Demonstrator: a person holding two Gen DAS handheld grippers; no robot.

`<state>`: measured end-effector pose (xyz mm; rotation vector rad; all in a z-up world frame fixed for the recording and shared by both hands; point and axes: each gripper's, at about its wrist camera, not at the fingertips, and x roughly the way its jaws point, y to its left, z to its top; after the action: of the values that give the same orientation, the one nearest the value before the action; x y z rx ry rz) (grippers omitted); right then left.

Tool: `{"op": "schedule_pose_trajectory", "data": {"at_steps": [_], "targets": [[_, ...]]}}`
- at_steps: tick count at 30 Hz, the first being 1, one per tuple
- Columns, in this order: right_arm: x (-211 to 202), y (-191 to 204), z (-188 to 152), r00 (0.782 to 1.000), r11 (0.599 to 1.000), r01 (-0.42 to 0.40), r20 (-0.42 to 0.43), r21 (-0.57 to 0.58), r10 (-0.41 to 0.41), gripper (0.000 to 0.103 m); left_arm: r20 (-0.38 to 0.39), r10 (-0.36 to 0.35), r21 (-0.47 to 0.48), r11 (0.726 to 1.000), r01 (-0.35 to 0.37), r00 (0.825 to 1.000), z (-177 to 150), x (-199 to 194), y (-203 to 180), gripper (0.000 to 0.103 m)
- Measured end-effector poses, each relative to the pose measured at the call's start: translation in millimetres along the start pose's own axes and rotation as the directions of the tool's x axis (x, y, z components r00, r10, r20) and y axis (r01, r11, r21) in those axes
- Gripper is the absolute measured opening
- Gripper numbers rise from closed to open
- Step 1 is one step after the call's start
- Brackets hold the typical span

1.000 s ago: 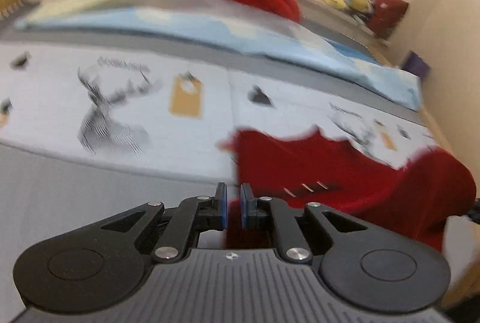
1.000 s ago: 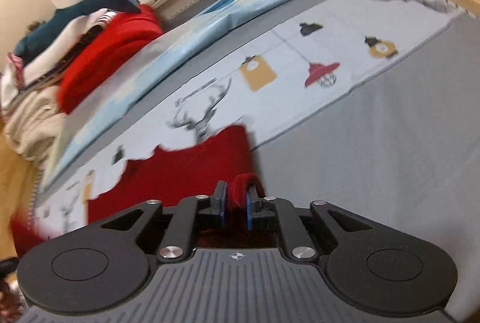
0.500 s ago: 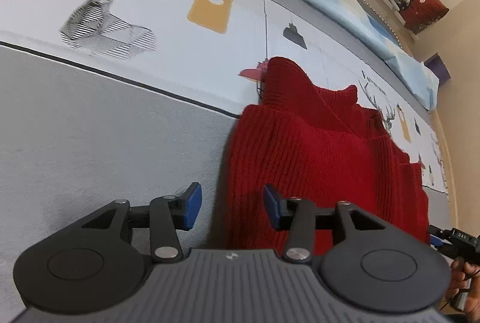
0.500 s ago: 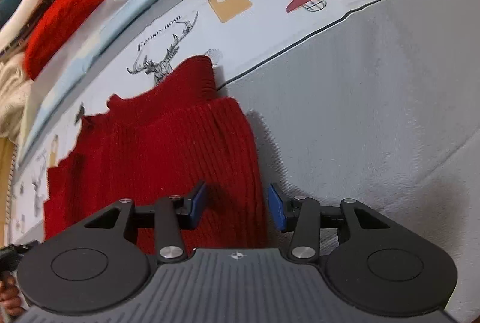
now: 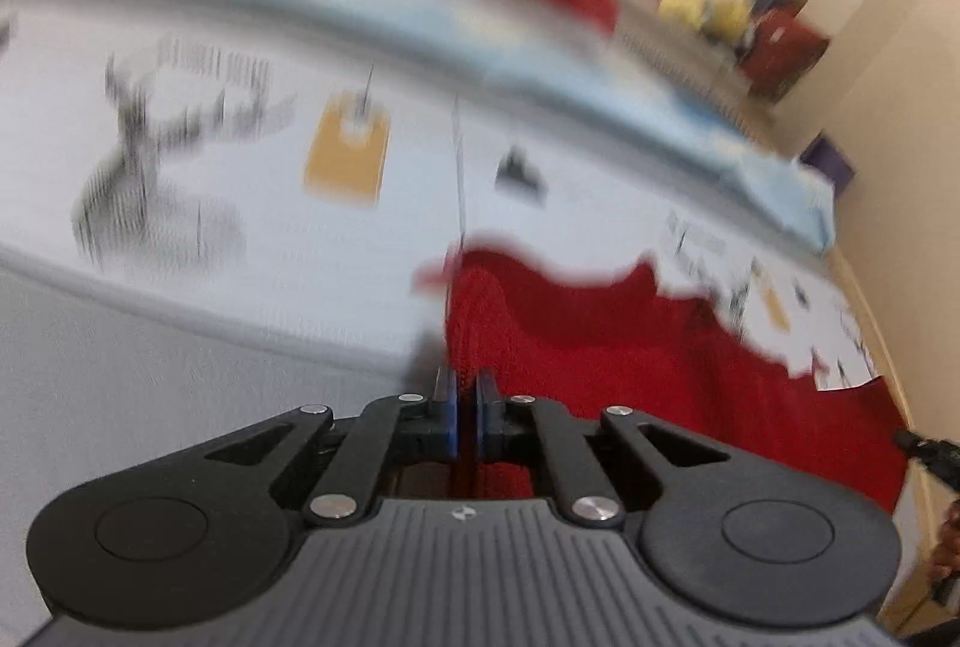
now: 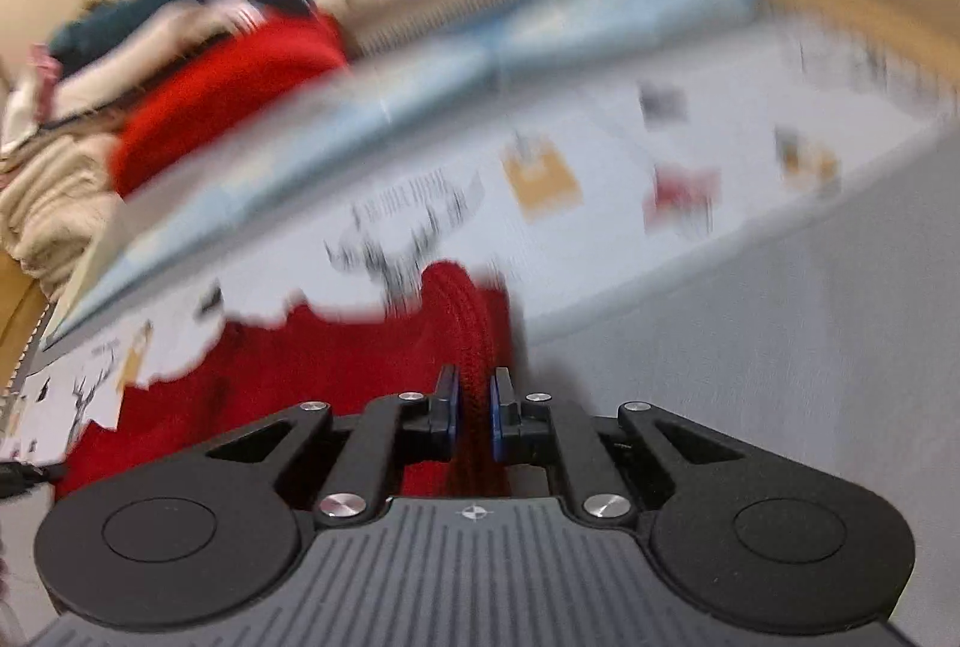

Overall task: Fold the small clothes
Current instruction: 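Lift the hem with both grippers and fold it up toward the collar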

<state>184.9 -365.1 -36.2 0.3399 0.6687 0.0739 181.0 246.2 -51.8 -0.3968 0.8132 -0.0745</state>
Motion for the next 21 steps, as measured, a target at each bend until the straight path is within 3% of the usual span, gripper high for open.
{"op": "schedule_pose_trajectory", "data": {"at_steps": [2, 5, 7, 11, 14, 16, 18, 21], "targets": [[-14.2, 8.8, 5.8, 0.992, 0.999, 0.017, 0.122, -0.03, -0.014, 0.009, 0.109, 0.015, 0.042, 0.999, -0.02, 0.994, 6.1, -11.9, -12.9, 0.005], [-19.4, 16.9, 12.5, 0.965, 0.997, 0.059, 0.258, -0.045, -0.045, 0.009, 0.258, 0.085, 0.104, 0.988, -0.115, 0.963, 11.9, -20.7, -34.5, 0.005], [-5.2, 18.2, 15.7, 0.967, 0.997, 0.073, 0.249, -0.038, -0.061, 0.011, 0.274, 0.137, 0.1, 0.98, -0.169, 0.952, 18.6, -12.4, -43.3, 0.009], [44.1, 0.4, 14.2, 0.991, 0.989, 0.132, 0.01, 0.073, -0.133, 0.023, 0.106, 0.116, 0.073, 0.99, -0.124, 0.988, 23.1, 14.0, -43.5, 0.036], [63.9, -10.3, -1.6, 0.971, 0.982, 0.162, -0.195, 0.098, -0.141, 0.028, -0.034, 0.107, 0.1, 0.99, -0.103, 0.994, 16.6, 25.6, -43.9, 0.036], [65.5, -13.6, -13.4, 0.95, 0.981, 0.175, -0.276, 0.087, -0.145, 0.036, -0.16, 0.101, 0.081, 0.993, -0.089, 0.982, 6.6, 33.0, -36.8, 0.042], [58.7, -16.9, -21.0, 0.941, 0.98, 0.18, -0.307, 0.083, -0.146, 0.045, -0.283, 0.089, 0.055, 0.996, -0.077, 0.955, -4.4, 40.2, -28.9, 0.046], [47.7, -23.9, -33.3, 0.929, 0.986, 0.139, -0.356, 0.092, -0.098, 0.046, -0.365, 0.127, 0.107, 0.99, -0.094, 0.922, -20.8, 38.5, -24.0, 0.047]]}}
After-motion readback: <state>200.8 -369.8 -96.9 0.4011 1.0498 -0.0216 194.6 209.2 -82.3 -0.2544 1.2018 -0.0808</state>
